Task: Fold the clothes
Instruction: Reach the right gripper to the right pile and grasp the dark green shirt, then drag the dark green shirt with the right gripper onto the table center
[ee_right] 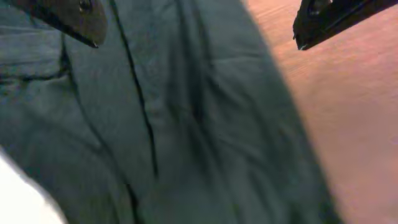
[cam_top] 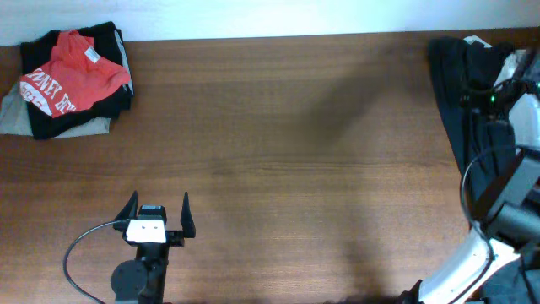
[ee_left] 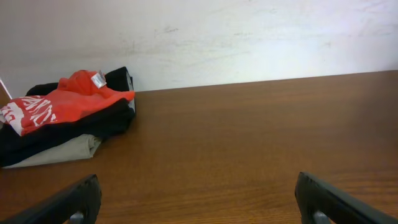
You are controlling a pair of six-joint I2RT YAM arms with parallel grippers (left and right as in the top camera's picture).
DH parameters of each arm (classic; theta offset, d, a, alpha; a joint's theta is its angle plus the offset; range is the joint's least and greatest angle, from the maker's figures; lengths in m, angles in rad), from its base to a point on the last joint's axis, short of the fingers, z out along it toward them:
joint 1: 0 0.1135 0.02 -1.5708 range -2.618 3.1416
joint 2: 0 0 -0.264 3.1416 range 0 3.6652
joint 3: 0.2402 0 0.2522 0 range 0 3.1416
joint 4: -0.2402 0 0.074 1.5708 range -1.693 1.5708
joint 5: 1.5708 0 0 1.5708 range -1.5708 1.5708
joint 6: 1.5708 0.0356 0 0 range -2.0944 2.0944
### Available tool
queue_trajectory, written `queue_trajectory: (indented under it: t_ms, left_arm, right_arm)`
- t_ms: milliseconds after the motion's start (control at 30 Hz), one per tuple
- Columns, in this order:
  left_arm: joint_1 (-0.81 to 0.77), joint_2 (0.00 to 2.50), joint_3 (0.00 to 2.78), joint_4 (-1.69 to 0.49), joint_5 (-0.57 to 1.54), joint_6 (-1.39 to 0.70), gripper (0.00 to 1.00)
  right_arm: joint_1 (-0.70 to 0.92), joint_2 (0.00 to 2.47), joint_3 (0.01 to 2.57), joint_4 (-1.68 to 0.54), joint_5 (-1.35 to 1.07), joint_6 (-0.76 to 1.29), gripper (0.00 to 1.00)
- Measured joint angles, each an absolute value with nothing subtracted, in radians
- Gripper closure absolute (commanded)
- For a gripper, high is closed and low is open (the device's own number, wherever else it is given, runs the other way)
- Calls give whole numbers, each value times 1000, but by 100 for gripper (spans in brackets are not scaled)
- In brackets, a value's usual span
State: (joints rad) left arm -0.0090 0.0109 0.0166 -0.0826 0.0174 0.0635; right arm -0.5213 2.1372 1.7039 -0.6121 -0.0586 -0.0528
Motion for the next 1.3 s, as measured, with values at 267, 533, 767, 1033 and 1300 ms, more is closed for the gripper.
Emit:
queue_trajectory:
  t_ms: [267, 533, 767, 1033, 1300]
  left_arm:
    - [-9, 11, 17, -83, 17, 64, 1]
    - [-9, 11, 17, -83, 17, 64, 1]
    - [-9, 11, 17, -83, 17, 64, 1]
    - [-9, 11, 17, -83, 17, 64, 1]
    - [-9, 11, 17, -83, 17, 64, 1]
  right_arm:
    - [-560, 2216, 1706, -511, -65, -28, 35]
    - [-560, 2283, 1715, -455, -100, -29, 64]
    - [-560, 2283, 1716, -437, -121, -22, 96]
    - [-558, 2142, 1716, -467, -261, 57, 96]
    - [-251, 1798, 1721, -512, -383, 90, 96]
